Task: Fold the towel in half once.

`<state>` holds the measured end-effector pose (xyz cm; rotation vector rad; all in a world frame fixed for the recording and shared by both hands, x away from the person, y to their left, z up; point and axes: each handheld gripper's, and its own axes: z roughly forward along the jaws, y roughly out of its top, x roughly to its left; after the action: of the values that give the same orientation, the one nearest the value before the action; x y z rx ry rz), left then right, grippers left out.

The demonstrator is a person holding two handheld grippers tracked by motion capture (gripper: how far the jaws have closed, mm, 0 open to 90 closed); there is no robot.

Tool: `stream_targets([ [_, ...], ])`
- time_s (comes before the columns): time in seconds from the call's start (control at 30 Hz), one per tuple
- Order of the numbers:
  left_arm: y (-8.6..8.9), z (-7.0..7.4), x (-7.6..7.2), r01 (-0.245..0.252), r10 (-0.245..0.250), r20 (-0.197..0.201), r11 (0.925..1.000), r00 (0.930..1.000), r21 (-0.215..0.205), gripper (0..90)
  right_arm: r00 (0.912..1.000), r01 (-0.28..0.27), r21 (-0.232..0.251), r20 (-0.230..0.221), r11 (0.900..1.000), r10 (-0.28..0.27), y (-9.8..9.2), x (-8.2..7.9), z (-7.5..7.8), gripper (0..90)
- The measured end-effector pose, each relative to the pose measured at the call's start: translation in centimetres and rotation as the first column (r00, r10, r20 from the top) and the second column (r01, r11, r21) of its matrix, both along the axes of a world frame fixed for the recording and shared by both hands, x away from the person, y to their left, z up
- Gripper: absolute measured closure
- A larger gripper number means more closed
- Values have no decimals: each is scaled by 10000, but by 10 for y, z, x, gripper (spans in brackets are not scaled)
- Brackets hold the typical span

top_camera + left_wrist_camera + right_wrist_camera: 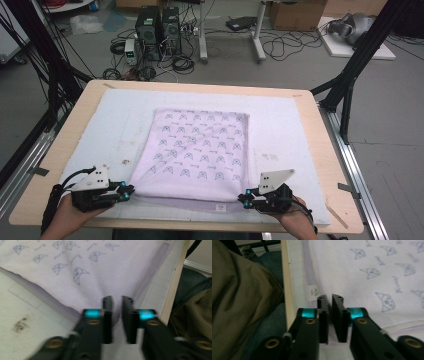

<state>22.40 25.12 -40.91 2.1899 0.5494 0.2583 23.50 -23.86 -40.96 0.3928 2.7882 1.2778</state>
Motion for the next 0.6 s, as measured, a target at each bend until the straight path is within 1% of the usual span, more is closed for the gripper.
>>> stream_targets([
  [0.03, 0, -4, 0, 18, -18, -70, 10000, 10000, -9, 663, 10000, 51, 104, -38, 9999, -51, -1, -1, -2, 802],
  [0.1, -2, -11, 3, -68, 70, -145, 9998, 9999, 164, 661, 9998, 195, 223, -108, 9996, -192, -3, 1, -5, 766],
  [0.17, -4, -19, 6, -30, 37, -232, 9995, 9997, 322, 674, 9998, 132, 4, -145, 9999, -132, 0, 3, -9, 731],
  [0.2, -5, -22, 8, -48, 58, -251, 9992, 9997, 393, 690, 9999, 47, -184, -121, 9998, -49, 2, 4, -12, 723],
  [0.23, -5, -26, 9, -73, 87, -281, 9986, 9996, 518, 702, 9998, -43, -357, -194, 9994, 36, 4, 5, -16, 712],
  [0.27, -5, -29, 11, -17, 35, -410, 9991, 9992, 428, 711, 9996, -154, -461, -262, 9988, 142, 6, 6, -20, 708],
  [0.3, -4, -30, 11, -60, 73, -421, 9996, 9991, 293, 714, 9992, -233, -562, -342, 9981, 214, 7, 6, -24, 700],
  [0.37, -3, -30, 12, -91, 102, -419, 9996, 9991, 262, 723, 9987, -240, -673, -464, 9974, 209, 9, 6, -30, 692],
  [0.4, -3, -29, 11, -197, 208, -392, 9994, 9990, 278, 723, 9990, -261, -553, -379, 9981, 240, 8, 5, -31, 684],
  [0.43, -4, -29, 10, -261, 270, -304, 9993, 9992, 285, 722, 9987, -239, -500, -469, 9985, 215, 7, 5, -31, 666],
  [0.47, -3, -28, 9, -257, 264, -246, 9992, 9993, 301, 714, 9985, -282, -441, -478, 9986, 260, 7, 4, -31, 635],
  [0.5, -3, -27, 8, -328, 335, -247, 9992, 9991, 243, 684, 9985, -330, -443, -444, 9985, 310, 7, 3, -31, 607],
  [0.57, -1, -29, 8, -217, 230, -425, 9993, 9988, 303, 570, 9984, -429, -418, -399, 9982, 412, 7, 1, -32, 572],
  [0.6, 0, -31, 8, -148, 169, -498, 9990, 9986, 432, 560, 9987, -401, -390, -344, 9984, 387, 7, 0, -33, 578],
])
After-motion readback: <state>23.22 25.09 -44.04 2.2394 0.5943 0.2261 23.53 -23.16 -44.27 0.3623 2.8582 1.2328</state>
